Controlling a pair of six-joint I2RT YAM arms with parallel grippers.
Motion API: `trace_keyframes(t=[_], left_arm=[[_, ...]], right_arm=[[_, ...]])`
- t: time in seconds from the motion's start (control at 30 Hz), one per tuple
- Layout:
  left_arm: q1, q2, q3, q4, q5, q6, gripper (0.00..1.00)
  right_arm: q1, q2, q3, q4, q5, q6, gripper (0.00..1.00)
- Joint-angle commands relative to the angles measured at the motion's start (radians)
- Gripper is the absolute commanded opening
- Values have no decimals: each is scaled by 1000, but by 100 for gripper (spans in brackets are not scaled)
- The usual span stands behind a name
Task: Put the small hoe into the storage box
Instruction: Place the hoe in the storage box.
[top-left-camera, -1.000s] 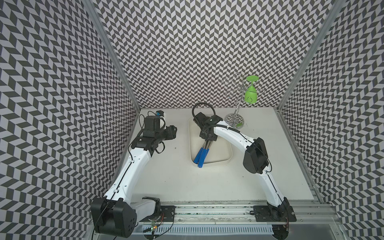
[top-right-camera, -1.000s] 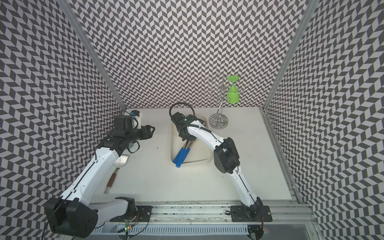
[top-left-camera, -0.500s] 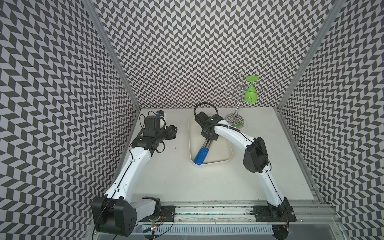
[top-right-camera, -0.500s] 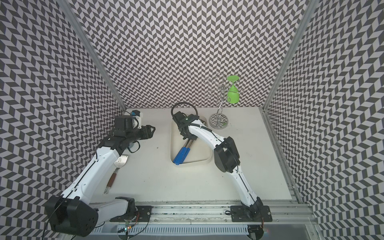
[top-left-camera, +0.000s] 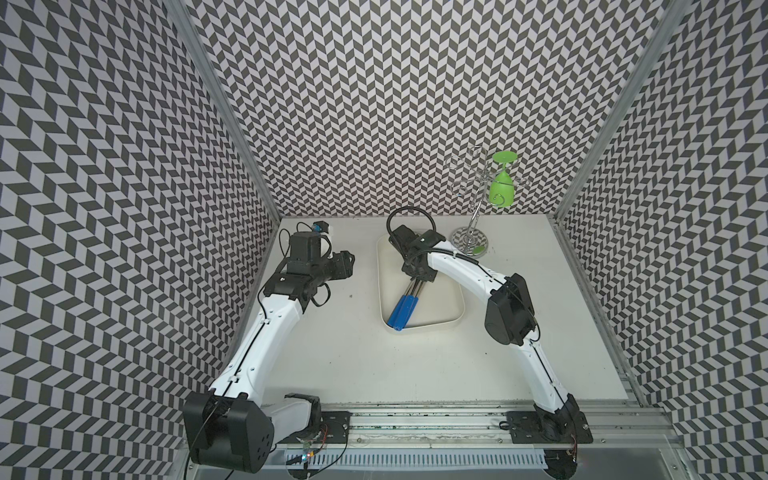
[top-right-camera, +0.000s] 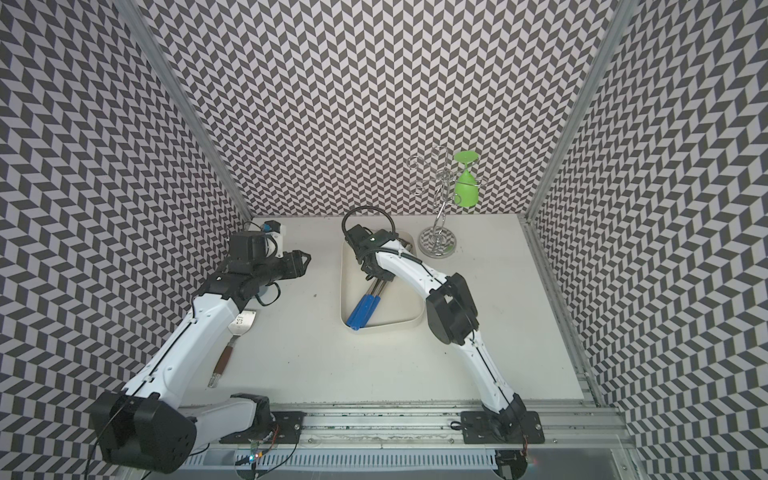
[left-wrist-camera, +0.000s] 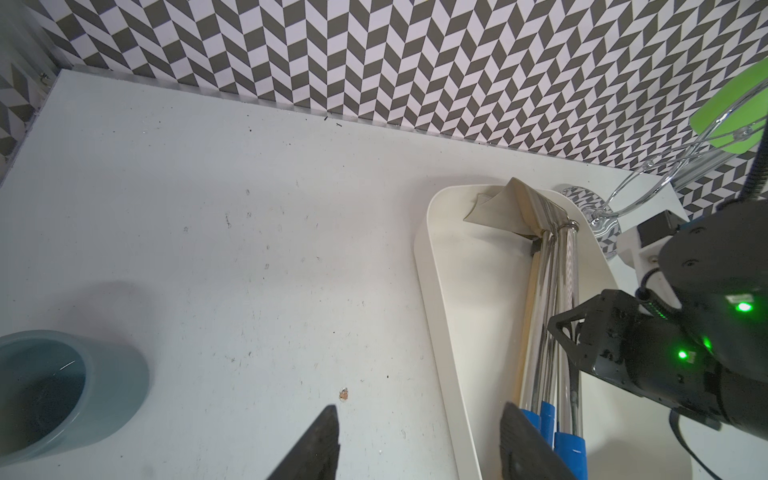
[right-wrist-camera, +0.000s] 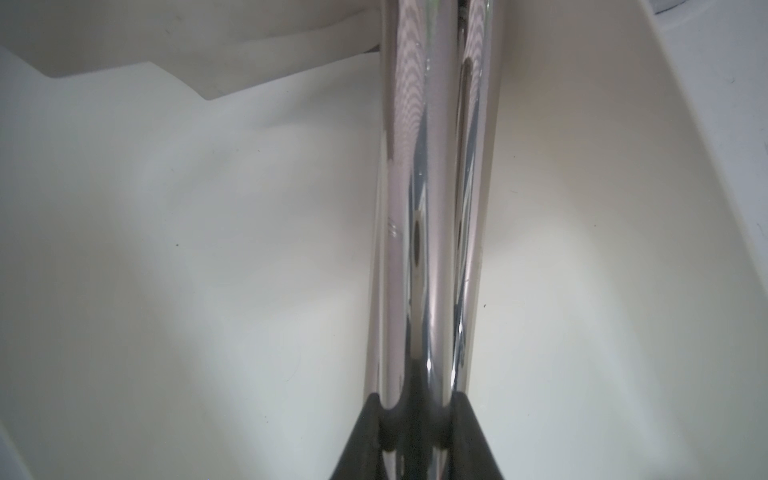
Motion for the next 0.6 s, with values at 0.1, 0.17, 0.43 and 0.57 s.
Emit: trace_keyframes(t=[0.1, 0.17, 0.43, 0.57], left_arm=[[5, 4, -10, 26, 12, 0, 62], [5, 4, -10, 27, 11, 1, 62], [4, 5, -11, 30, 13, -2, 62], [5, 3, -12, 30, 13, -2, 62]], right_arm=[[-3, 8, 11, 19, 47, 38, 24], [-3, 1, 5, 19, 47, 42, 29], [-3, -32, -13, 51, 50, 46, 23], [-3, -27, -15, 54, 53, 56, 22]])
